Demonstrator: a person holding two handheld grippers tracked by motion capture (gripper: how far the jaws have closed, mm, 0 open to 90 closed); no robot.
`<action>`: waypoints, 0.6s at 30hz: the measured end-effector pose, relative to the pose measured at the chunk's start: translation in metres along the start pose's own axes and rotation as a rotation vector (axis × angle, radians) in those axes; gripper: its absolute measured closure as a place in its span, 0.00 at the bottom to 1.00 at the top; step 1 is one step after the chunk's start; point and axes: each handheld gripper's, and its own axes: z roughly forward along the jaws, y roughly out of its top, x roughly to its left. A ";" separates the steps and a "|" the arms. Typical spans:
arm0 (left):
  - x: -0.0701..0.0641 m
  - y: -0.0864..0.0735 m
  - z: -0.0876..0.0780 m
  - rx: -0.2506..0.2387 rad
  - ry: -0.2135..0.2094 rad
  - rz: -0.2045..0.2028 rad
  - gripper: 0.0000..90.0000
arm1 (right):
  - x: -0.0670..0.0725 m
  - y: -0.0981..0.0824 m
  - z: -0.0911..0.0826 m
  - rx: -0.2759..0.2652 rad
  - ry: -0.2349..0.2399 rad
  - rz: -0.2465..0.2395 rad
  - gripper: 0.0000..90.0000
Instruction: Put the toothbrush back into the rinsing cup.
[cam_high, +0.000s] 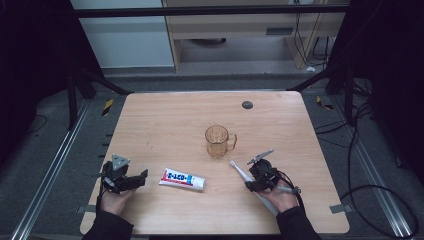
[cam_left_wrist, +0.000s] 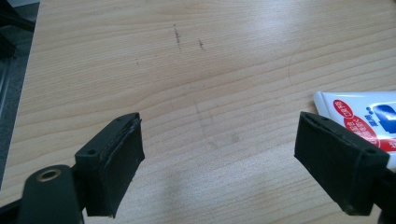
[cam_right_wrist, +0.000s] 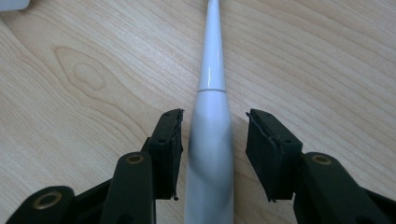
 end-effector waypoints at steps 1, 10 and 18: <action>0.000 0.000 0.000 0.000 0.000 0.000 0.16 | 0.000 0.000 0.001 0.002 -0.001 0.000 0.62; 0.000 0.000 0.000 0.003 0.000 0.000 0.16 | -0.001 -0.001 0.005 0.028 -0.010 0.007 0.65; 0.000 0.000 0.001 0.007 0.001 0.001 0.16 | 0.000 -0.001 0.007 0.047 -0.014 -0.002 0.67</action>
